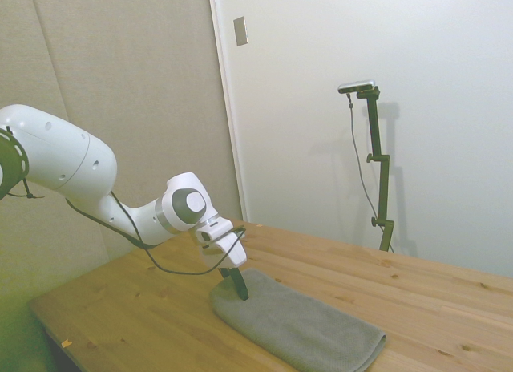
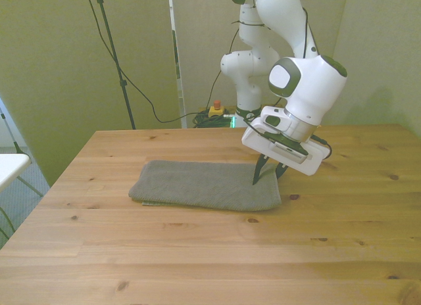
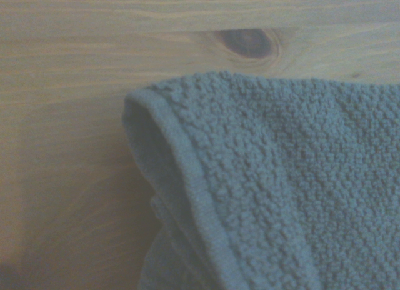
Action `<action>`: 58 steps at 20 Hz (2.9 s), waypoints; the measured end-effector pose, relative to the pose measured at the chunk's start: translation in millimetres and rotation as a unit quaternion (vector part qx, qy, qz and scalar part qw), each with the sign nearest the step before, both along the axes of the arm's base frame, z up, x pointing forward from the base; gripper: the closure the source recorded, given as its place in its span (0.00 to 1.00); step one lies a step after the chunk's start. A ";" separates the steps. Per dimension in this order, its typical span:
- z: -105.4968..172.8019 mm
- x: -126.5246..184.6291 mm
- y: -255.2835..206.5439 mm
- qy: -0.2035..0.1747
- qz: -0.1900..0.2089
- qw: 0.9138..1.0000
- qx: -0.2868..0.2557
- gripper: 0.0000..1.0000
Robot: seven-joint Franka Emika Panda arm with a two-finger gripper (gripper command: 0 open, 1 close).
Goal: Fold the towel
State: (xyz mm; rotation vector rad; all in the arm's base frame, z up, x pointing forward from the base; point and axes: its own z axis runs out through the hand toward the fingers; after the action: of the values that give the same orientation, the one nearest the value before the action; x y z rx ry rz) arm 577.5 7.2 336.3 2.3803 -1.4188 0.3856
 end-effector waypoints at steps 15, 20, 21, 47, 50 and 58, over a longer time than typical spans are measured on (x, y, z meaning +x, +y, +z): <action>59.3 -16.1 -55.6 -0.036 -0.003 0.998 0.060 1.00; 79.4 -22.6 -109.3 -0.057 -0.027 0.995 0.079 1.00; 85.6 -25.5 -118.4 -0.062 -0.032 0.994 0.082 1.00; 86.2 -93.0 -289.9 -0.117 -0.097 0.975 0.164 0.00; 78.8 -95.6 -300.4 -0.119 -0.091 0.973 0.177 0.00; 76.5 -103.9 -325.8 -0.123 -0.085 0.972 0.182 0.00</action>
State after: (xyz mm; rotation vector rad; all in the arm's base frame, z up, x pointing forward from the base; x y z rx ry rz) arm 473.6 -318.6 412.8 2.5288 -1.9387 0.4169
